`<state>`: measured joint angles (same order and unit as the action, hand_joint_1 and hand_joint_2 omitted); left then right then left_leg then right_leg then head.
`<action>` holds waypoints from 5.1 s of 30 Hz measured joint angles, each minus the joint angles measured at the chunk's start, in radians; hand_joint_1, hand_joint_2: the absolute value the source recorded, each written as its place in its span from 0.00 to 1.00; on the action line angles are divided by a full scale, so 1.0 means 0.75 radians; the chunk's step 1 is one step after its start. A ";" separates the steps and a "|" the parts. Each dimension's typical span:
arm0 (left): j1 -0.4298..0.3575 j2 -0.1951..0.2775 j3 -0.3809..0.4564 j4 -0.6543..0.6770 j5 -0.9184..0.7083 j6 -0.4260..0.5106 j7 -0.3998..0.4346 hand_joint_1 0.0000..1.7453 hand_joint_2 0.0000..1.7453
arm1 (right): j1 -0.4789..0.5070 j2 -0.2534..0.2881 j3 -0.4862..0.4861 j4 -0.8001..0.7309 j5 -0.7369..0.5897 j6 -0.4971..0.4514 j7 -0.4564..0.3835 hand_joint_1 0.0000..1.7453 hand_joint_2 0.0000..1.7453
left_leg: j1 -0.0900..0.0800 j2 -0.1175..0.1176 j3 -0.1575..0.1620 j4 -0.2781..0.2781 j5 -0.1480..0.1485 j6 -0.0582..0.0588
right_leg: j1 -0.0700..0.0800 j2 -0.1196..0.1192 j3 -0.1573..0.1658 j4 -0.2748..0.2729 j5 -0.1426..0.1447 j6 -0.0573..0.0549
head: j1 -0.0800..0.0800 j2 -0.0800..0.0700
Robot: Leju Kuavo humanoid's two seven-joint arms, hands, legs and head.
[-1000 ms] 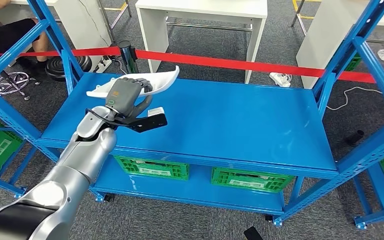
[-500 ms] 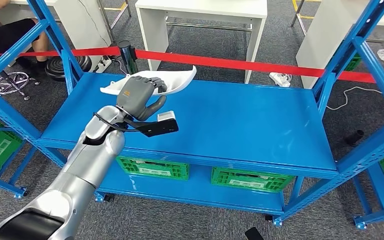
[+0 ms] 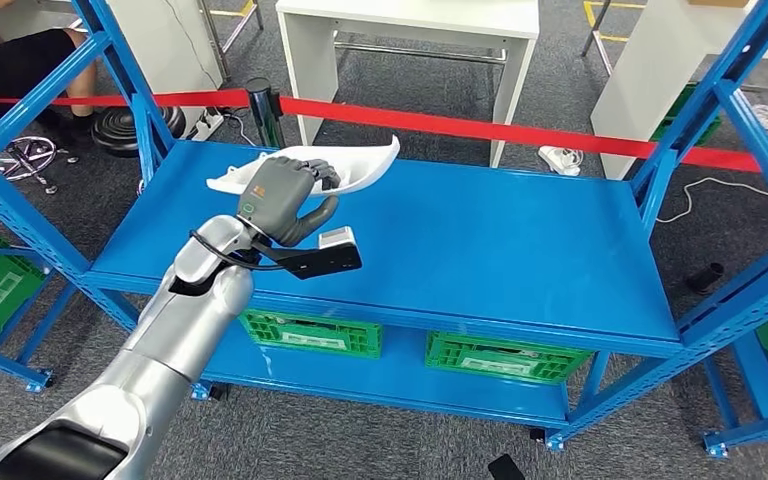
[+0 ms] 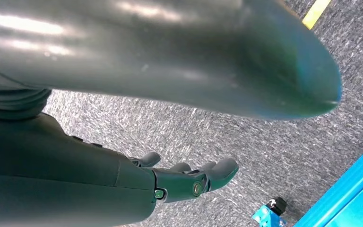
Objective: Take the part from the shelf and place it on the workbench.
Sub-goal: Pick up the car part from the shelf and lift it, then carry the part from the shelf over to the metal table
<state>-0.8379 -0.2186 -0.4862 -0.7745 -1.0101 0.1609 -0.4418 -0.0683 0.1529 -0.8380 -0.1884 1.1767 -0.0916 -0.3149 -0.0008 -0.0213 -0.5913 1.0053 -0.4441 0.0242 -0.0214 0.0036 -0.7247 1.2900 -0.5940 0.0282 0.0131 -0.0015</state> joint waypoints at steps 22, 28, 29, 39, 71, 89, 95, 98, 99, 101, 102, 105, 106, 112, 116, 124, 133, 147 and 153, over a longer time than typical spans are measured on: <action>0.017 0.024 -0.021 0.026 0.033 0.010 0.002 0.98 1.00 | 0.000 -0.004 -0.015 0.000 -0.004 -0.002 0.000 0.00 0.00 | -0.007 0.022 0.069 0.040 -0.090 -0.055 | 0.003 -0.006 0.111 -0.318 0.205 -0.055 | -0.003 0.000; 0.014 0.030 -0.022 0.052 0.034 0.019 0.002 0.98 1.00 | 0.003 -0.003 -0.020 0.000 -0.003 -0.002 -0.002 0.00 0.00 | -0.002 0.026 0.043 0.002 -0.035 -0.004 | -0.001 -0.004 0.056 -0.200 0.110 -0.011 | -0.001 0.000; 0.015 0.031 -0.022 0.056 0.034 0.019 0.002 0.98 1.00 | 0.003 -0.003 -0.021 0.000 -0.002 -0.002 -0.002 0.00 0.00 | -0.003 0.026 0.030 0.003 -0.027 0.001 | -0.001 -0.004 0.025 -0.114 0.055 -0.006 | 0.000 0.000; 0.016 0.041 -0.024 0.098 0.029 0.022 0.002 0.98 1.00 | 0.001 -0.004 -0.022 0.000 0.000 -0.033 -0.026 0.00 0.00 | -0.008 0.020 -0.059 0.048 0.022 -0.039 | 0.010 0.004 0.210 -0.316 0.110 -0.042 | -0.002 0.000; 0.017 0.060 -0.024 0.163 -0.013 0.035 -0.018 0.98 1.00 | 0.000 0.000 -0.039 0.000 -0.070 -0.118 -0.128 0.00 0.00 | -0.016 0.021 -0.077 0.046 0.042 -0.039 | 0.023 -0.004 0.229 -0.343 0.118 -0.064 | -0.009 0.000; 0.010 0.055 -0.024 0.181 -0.015 0.034 -0.017 0.98 1.00 | 0.006 0.001 -0.039 0.000 -0.075 -0.114 -0.131 0.00 0.00 | 0.004 0.021 0.058 0.020 -0.065 -0.008 | 0.000 -0.009 0.071 -0.284 0.191 -0.007 | -0.014 0.000; 0.011 0.056 -0.024 0.202 -0.028 0.035 0.011 0.98 1.00 | 0.010 0.002 -0.039 0.000 -0.073 -0.109 -0.097 0.00 0.00 | -0.003 0.023 -0.037 0.034 0.000 0.007 | 0.004 -0.006 0.028 -0.010 0.040 -0.002 | -0.009 0.000; 0.011 0.060 -0.024 0.214 -0.037 0.039 0.022 0.98 1.00 | 0.009 0.002 -0.039 0.000 -0.069 -0.110 -0.087 0.00 0.00 | -0.005 0.022 -0.069 0.047 0.021 -0.007 | 0.010 -0.005 0.201 -0.263 0.100 -0.018 | -0.010 0.000; 0.010 0.062 -0.024 0.217 -0.040 0.040 0.023 0.98 1.00 | 0.008 0.002 -0.039 0.000 -0.068 -0.111 -0.087 0.00 0.00 | -0.006 0.022 -0.074 0.049 0.027 -0.015 | 0.014 -0.004 0.229 -0.313 0.099 -0.026 | -0.010 0.000; 0.008 0.063 -0.024 0.223 -0.046 0.042 0.022 0.98 1.00 | 0.008 0.002 -0.039 0.000 -0.069 -0.115 -0.096 0.00 0.00 | -0.006 0.022 -0.077 0.045 0.044 -0.032 | 0.020 -0.002 0.229 -0.333 0.104 -0.043 | -0.010 0.000; 0.007 0.064 -0.024 0.226 -0.048 0.043 0.020 0.98 1.00 | 0.008 0.003 -0.039 0.000 -0.072 -0.117 -0.101 0.00 0.00 | -0.006 0.021 -0.081 0.045 0.048 -0.040 | 0.017 -0.003 0.225 -0.340 0.112 -0.052 | -0.008 0.000; -0.002 0.064 -0.024 0.233 -0.053 0.038 0.015 0.98 1.00 | 0.005 0.005 -0.039 0.000 -0.081 -0.126 -0.114 0.00 0.00 | -0.001 0.021 -0.123 0.142 -0.051 -0.061 | 0.007 -0.009 0.199 -0.352 0.150 -0.077 | -0.011 0.000; -0.006 0.064 -0.024 0.234 -0.054 0.035 0.014 0.98 1.00 | 0.005 0.005 -0.039 0.000 -0.083 -0.128 -0.116 0.00 0.00 | 0.002 0.021 -0.146 0.219 -0.113 -0.067 | 0.007 -0.010 0.186 -0.352 0.161 -0.082 | -0.012 0.000; -0.019 0.062 -0.024 0.243 -0.055 0.025 0.015 0.98 1.00 | 0.006 0.005 -0.039 0.000 -0.082 -0.129 -0.102 0.00 0.00 | 0.014 0.022 -0.016 0.211 -0.115 -0.079 | 0.006 -0.011 0.111 -0.341 0.218 -0.068 | -0.012 0.000; -0.035 0.056 -0.024 0.243 -0.056 0.026 0.016 0.98 1.00 | 0.006 0.005 -0.039 0.000 -0.078 -0.127 -0.095 0.00 0.00 | 0.000 0.017 0.097 0.028 -0.111 -0.050 | 0.008 -0.012 0.093 -0.342 0.251 -0.034 | -0.012 0.000; -0.044 0.049 -0.024 0.253 -0.066 0.026 0.014 0.98 1.00 | 0.010 0.004 -0.040 0.000 -0.072 -0.125 -0.098 0.00 0.00 | 0.001 0.025 -0.001 0.016 -0.017 0.009 | 0.003 -0.006 -0.023 0.022 0.016 0.003 | -0.009 0.000; -0.050 0.051 -0.024 0.264 -0.066 0.027 0.014 0.98 1.00 | 0.006 0.002 -0.040 0.000 -0.060 -0.125 -0.098 0.00 0.00 | -0.003 0.024 -0.075 0.045 0.037 -0.046 | 0.014 -0.004 0.228 -0.341 0.113 -0.048 | -0.009 0.000; -0.057 0.066 -0.024 0.285 -0.058 0.036 -0.009 0.98 1.00 | 0.005 0.002 -0.040 0.000 -0.066 -0.115 -0.091 0.00 0.00 | -0.007 0.022 0.093 0.013 -0.111 -0.041 | 0.013 -0.011 0.094 -0.348 0.241 -0.041 | -0.014 0.000; -0.060 0.065 -0.024 0.295 0.005 -0.024 -0.083 0.98 1.00 | 0.006 0.001 -0.044 0.000 -0.080 -0.100 -0.060 0.00 0.00 | -0.015 0.021 0.064 0.017 -0.085 -0.010 | 0.008 -0.009 0.088 -0.374 0.280 -0.029 | -0.016 0.000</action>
<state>-0.8832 -0.1698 -0.5039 -0.5529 -1.0067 0.1428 -0.5042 -0.0641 0.1537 -0.8707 -0.1884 1.1163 -0.1663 -0.3600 -0.0122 -0.0055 -0.5435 1.0178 -0.5079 0.0164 -0.0152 -0.0029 -0.6590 1.0094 -0.3843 0.0063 0.0011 -0.0015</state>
